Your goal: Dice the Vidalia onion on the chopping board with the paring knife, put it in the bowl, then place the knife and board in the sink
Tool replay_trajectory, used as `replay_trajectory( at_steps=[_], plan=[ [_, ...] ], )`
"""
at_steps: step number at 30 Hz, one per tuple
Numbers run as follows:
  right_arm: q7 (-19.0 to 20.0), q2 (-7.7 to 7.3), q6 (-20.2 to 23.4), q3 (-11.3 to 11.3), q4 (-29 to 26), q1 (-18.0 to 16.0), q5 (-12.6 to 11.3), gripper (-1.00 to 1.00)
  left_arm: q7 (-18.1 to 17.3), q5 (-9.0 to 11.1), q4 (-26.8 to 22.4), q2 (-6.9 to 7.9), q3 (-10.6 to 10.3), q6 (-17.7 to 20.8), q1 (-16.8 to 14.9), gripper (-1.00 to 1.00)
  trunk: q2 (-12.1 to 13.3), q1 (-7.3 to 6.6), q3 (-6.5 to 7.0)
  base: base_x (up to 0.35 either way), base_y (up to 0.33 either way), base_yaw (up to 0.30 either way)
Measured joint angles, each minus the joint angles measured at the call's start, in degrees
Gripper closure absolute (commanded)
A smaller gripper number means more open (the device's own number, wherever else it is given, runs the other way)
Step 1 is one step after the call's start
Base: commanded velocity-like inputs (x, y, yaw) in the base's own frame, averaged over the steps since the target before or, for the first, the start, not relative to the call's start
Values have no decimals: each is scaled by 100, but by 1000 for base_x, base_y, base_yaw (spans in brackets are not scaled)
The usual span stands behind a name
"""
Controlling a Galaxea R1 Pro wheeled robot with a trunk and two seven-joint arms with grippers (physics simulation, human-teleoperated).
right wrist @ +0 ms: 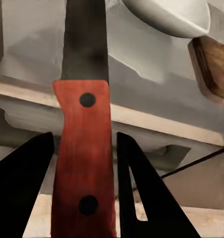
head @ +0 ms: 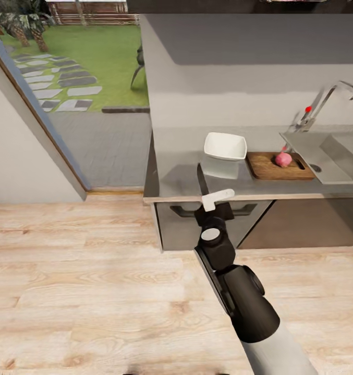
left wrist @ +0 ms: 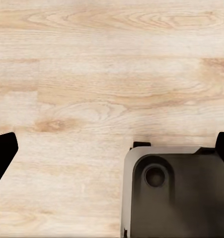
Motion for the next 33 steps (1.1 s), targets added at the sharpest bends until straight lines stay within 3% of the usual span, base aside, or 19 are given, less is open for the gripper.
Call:
replay_trajectory(
  at_steps=[3,5,6,8,9,10,12,14,15,17,18,19,21,23,24,26,29,33],
  plan=[
    [1,0,3,-2,-10,-19,466,100,0,0,1,-2,0,2,0,-100,0,0,20,-227,0,0],
    [11,0,8,-6,-12,-66,1036,100,0,0,2,-2,0,3,0,-100,0,0,25,-209,0,0],
    [15,0,5,-4,-12,-85,1147,100,0,0,2,-2,0,3,0,-100,0,0,26,-204,0,0],
    [127,0,13,-4,-13,-200,1936,100,0,0,5,-2,0,3,0,-100,0,0,27,-198,0,0],
    [191,0,11,-5,-13,-234,2098,100,0,0,4,-2,0,3,0,-100,0,0,27,-192,0,0],
    [503,0,13,-8,-14,-345,2606,100,-2,0,5,-2,0,3,0,-100,0,0,28,-188,0,0],
    [1201,0,16,-19,-14,-538,3399,100,-2,0,4,-2,0,3,0,-100,0,0,28,-180,0,0],
    [2531,0,6,-38,-10,-917,4741,100,-1,0,9,-4,0,2,0,-100,0,0,28,-170,0,0],
    [2777,0,0,-40,-7,-994,4930,100,0,0,9,-5,0,3,0,-100,0,-1,28,-167,0,0],
    [3710,0,-10,-57,-1,-1259,5638,100,0,0,10,-9,0,3,0,-100,0,-1,28,-163,0,0],
    [4322,-27,-24,-182,-2,-1408,6090,100,0,0,11,-10,1,3,0,-100,0,-1,28,-157,-19,0],
    [4651,-90,-47,-356,-1,-1477,6336,100,0,1,11,-9,-2,2,0,-100,0,0,28,-150,-54,0],
    [5120,-175,-182,-725,0,-1555,6669,100,0,1,11,-11,-1,4,0,-100,0,-1,28,-111,-116,0],
    [5408,-218,-420,-907,0,-1587,6914,100,-4,1,20,-17,-5,8,-1,-100,0,-2,28,-38,-244,0],
    [5772,-273,-653,-1001,1,-1601,7253,100,-7,-6,98,-94,-8,9,-1,-100,-2,-3,27,-12,-296,0],
    [6246,-311,-742,-1035,1,-1606,7598,100,-5,-8,176,-159,-4,10,-2,-100,0,-2,27,-5,-310,0],
    [6673,-325,-774,-1047,1,-1608,7924,100,-6,-12,209,-185,-3,10,-2,-100,0,-2,28,5,-316,0],
    [6829,-329,-784,-1049,1,-1608,8055,100,-2,-15,222,-193,-2,17,-2,-100,-1,-4,27,131,-281,0]
  ],
)
